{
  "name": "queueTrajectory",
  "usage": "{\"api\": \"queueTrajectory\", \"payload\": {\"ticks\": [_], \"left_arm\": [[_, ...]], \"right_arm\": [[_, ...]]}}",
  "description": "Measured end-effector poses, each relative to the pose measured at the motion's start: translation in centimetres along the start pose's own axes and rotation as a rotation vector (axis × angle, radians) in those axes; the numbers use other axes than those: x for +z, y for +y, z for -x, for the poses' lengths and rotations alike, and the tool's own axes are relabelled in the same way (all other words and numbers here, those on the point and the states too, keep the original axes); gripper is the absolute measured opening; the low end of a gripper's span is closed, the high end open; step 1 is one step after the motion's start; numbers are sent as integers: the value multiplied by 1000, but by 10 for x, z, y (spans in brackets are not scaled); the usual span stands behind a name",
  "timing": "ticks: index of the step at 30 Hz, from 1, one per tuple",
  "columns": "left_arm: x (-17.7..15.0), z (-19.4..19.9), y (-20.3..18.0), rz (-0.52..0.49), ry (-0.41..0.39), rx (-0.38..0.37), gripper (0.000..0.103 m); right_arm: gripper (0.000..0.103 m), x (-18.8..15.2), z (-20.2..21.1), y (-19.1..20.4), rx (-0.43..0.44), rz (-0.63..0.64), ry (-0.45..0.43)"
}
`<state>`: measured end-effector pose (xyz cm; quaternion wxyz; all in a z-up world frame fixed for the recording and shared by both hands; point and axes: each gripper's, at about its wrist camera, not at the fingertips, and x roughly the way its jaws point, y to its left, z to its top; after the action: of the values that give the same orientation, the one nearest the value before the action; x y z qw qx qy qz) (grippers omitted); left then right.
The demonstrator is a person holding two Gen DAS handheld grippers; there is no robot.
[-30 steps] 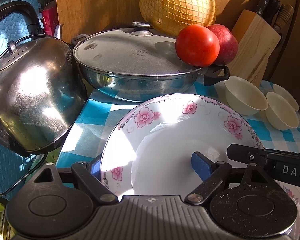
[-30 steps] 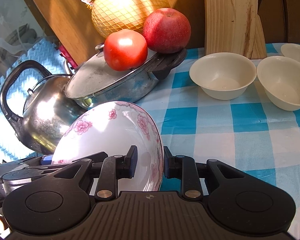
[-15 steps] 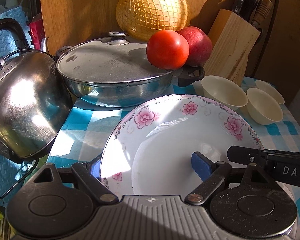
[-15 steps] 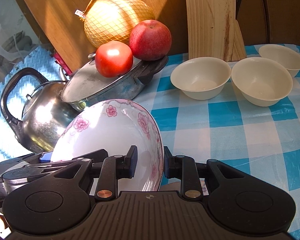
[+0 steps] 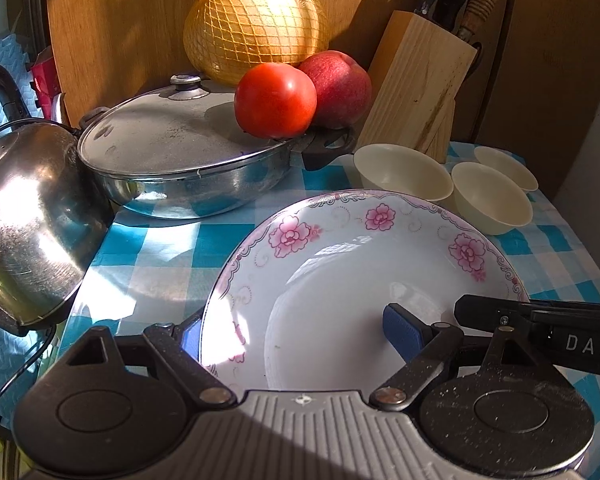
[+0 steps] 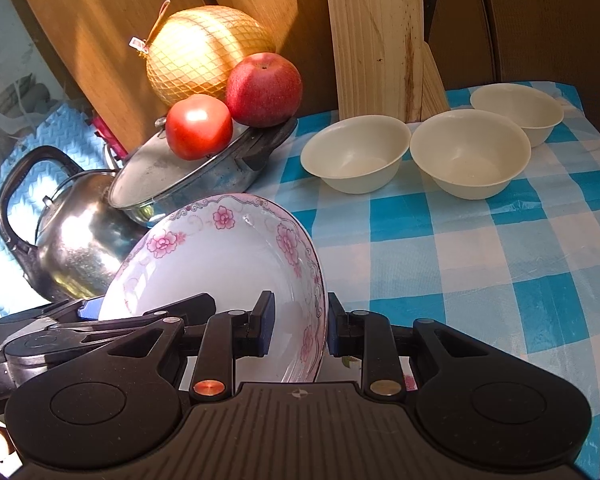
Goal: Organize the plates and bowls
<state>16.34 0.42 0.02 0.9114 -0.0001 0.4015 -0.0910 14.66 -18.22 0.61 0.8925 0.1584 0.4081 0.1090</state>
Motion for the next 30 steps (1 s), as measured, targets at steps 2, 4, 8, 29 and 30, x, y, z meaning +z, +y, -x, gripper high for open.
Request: {"api": "queueTrajectory", "payload": {"ticks": [2, 4, 8, 29, 30], "left_arm": [[-1, 0, -4, -5, 1, -6, 82], [-2, 1, -7, -10, 4, -12, 82], [-4, 2, -16, -25, 5, -19, 82], [-15, 7, -49, -85, 26, -63, 82], [-15, 8, -50, -88, 26, -64, 82]], "right_arm": [[33, -2, 3, -3, -4, -5, -1], [33, -4, 6, -6, -8, -9, -2], [33, -7, 12, -12, -18, -18, -2], [33, -26, 38, -34, -67, -61, 2], [33, -27, 39, -35, -70, -63, 3]]}}
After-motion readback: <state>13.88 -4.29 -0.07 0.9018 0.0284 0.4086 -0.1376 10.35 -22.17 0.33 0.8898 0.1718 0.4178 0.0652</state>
